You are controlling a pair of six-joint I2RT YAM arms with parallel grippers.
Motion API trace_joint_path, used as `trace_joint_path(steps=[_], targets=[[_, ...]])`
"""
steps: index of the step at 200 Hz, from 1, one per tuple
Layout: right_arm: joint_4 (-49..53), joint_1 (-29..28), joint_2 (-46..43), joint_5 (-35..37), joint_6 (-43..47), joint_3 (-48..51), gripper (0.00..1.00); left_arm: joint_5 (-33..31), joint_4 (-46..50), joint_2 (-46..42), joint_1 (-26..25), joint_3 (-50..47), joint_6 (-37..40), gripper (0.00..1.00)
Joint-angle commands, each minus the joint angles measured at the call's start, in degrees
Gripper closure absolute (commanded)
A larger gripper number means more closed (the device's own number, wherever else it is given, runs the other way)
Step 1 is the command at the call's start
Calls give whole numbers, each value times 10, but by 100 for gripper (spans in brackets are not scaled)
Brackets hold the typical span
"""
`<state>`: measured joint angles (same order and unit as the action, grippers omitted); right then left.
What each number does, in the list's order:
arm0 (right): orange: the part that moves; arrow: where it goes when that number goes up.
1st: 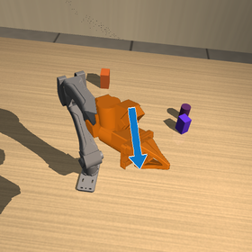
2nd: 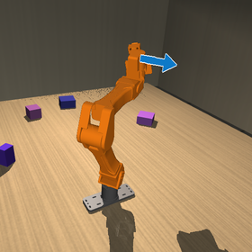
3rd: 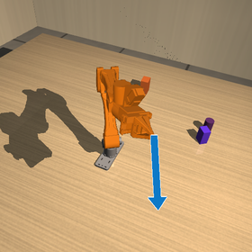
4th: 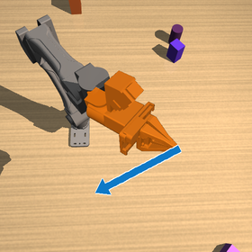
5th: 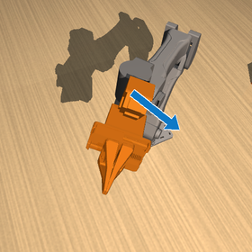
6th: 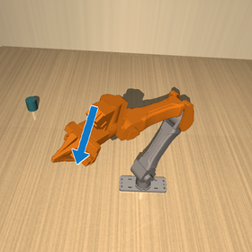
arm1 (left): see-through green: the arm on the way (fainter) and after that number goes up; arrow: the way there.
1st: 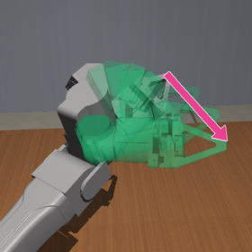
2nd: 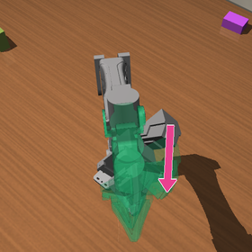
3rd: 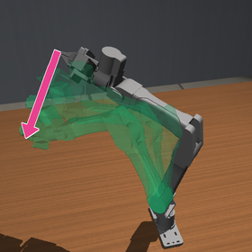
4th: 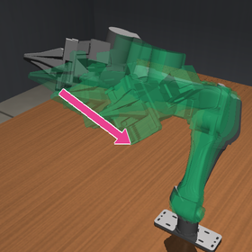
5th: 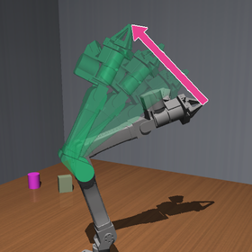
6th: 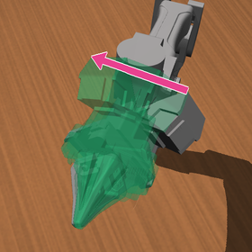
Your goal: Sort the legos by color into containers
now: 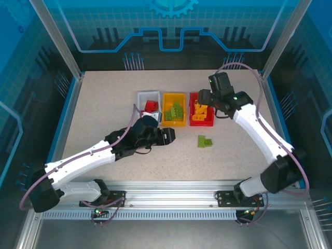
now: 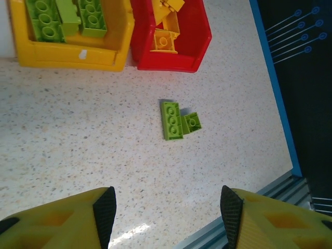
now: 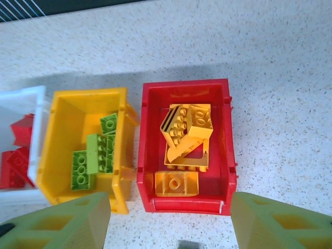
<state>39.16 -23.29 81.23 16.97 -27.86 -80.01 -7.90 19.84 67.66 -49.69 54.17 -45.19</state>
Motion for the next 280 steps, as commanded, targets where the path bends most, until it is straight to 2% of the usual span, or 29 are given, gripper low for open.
trace_joint_path(steps=[1,24,38,59,84,102,119,134,159,201,280], targets=[[6,-11,-67,-49,20,47,36,-50,75,-33,-3,8,12,40],[-28,-32,-137,-126,36,111,35,-91,144,-62,8,3,-3,38],[-44,-61,-168,-160,45,146,35,-86,168,-82,28,-12,-13,39],[-68,-122,-208,-176,45,198,34,-73,186,-118,64,-37,-24,39],[-102,-203,-236,-176,24,259,33,-65,204,-150,92,-59,-33,38],[-115,-259,-237,-147,-5,292,33,-57,222,-154,119,-73,-43,39],[-140,-295,-234,-136,-34,335,32,-26,219,-136,150,-90,-41,38],[-151,-319,-225,-121,-50,348,30,-15,212,-101,159,-93,-19,33],[-168,-332,-203,-116,-61,354,27,-22,203,-18,165,-87,18,25],[-181,-337,-162,-125,-58,337,26,-40,183,104,173,-64,22,18],[-188,-342,-144,-125,-61,327,26,-58,112,223,193,-41,74,18]])
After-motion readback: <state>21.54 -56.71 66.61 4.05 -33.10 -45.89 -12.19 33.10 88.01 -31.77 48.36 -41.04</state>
